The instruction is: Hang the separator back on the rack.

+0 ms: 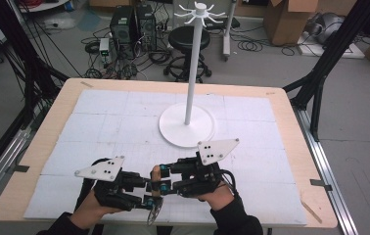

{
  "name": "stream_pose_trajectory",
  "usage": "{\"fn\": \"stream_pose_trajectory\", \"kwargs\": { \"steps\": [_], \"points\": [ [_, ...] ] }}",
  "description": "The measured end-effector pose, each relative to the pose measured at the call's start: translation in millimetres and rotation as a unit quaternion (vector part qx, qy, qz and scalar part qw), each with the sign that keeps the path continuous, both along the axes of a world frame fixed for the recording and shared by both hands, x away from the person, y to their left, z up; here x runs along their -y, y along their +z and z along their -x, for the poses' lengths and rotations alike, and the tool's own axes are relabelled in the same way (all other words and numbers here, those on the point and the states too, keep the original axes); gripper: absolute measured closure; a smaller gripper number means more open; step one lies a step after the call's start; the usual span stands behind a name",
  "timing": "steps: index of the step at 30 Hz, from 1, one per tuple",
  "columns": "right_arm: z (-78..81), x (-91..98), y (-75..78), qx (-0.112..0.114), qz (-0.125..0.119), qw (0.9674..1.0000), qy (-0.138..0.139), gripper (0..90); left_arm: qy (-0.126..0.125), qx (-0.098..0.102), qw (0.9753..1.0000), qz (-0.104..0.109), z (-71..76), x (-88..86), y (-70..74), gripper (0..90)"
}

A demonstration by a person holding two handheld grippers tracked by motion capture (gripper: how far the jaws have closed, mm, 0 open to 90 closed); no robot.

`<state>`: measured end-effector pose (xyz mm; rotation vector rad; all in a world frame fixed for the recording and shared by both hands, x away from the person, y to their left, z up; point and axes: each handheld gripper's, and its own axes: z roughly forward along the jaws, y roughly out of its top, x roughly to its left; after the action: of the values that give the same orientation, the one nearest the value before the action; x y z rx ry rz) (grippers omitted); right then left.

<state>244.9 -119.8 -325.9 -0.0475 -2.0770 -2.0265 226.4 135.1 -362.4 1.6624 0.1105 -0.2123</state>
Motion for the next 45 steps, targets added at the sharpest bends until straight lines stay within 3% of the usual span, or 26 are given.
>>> {"fn": "stream_pose_trajectory", "kwargs": {
  "steps": [1, 4, 5, 9, 13, 18, 21, 26, 31, 35, 38, 40, 42, 44, 45],
  "points": [
    [0.6, 0.1, 0.4, 0.003, -0.002, 1.0000, -0.005, 70.8, 0.013, 0.001, 0.9999, 0.007, 0.0, -0.9, 0.0, 68.3],
    [2.6, 0.3, 1.2, -0.001, -0.001, 0.9995, -0.033, 71.0, 0.049, -0.020, 0.9986, 0.011, -4.0, -3.6, -1.0, 48.1],
    [3.6, 0.1, 1.5, -0.004, 0.001, 0.9988, -0.049, 71.0, 0.056, -0.018, 0.9982, 0.013, -4.7, -4.7, -1.6, 44.5],
    [6.6, 0.2, 2.7, -0.013, 0.007, 0.9937, -0.111, 71.0, 0.084, -0.019, 0.9962, 0.013, -7.2, -9.2, -3.8, 38.8],
    [9.4, 1.6, 3.6, -0.030, 0.005, 0.9844, -0.173, 70.9, 0.115, -0.004, 0.9934, 0.003, -6.5, -9.1, -3.8, 38.1],
    [15.7, -2.4, 3.4, -0.038, 0.024, 0.9681, -0.247, 70.8, 0.160, 0.016, 0.9868, -0.018, -3.9, -6.6, -4.1, 40.4],
    [19.5, -6.2, 2.6, -0.033, 0.038, 0.9605, -0.274, 70.9, 0.173, 0.022, 0.9843, -0.025, -2.3, -4.6, -4.6, 43.0],
    [24.6, -11.6, 2.4, -0.029, 0.052, 0.9511, -0.303, 70.9, 0.185, 0.025, 0.9817, -0.039, -0.7, -1.8, -5.4, 47.3],
    [26.5, -14.0, 2.8, -0.036, 0.052, 0.9478, -0.312, 70.9, 0.197, 0.028, 0.9785, -0.054, 0.1, -0.1, -6.3, 52.3],
    [26.6, -15.5, 2.5, -0.045, 0.052, 0.9462, -0.316, 70.9, 0.193, 0.021, 0.9795, -0.053, -0.4, -0.2, -8.2, 59.8],
    [27.3, -16.0, 2.5, -0.047, 0.053, 0.9454, -0.318, 70.9, 0.187, 0.024, 0.9805, -0.056, -0.3, -0.5, -8.1, 70.9],
    [27.6, -16.1, 2.4, -0.048, 0.053, 0.9449, -0.319, 70.8, 0.187, 0.020, 0.9805, -0.056, -0.4, -0.7, -7.9, 71.8],
    [27.5, -15.6, 2.6, -0.047, 0.055, 0.9451, -0.319, 70.5, 0.190, 0.021, 0.9798, -0.059, -0.8, -1.2, -7.8, 72.3],
    [26.0, -14.4, 1.9, -0.058, 0.050, 0.9462, -0.314, 69.2, 0.185, 0.013, 0.9808, -0.059, -1.2, -1.4, -7.6, 72.5],
    [24.7, -13.7, 1.3, -0.067, 0.044, 0.9483, -0.307, 62.1, 0.181, 0.011, 0.9816, -0.059, -1.7, -1.7, -7.6, 72.5]
  ]
}}
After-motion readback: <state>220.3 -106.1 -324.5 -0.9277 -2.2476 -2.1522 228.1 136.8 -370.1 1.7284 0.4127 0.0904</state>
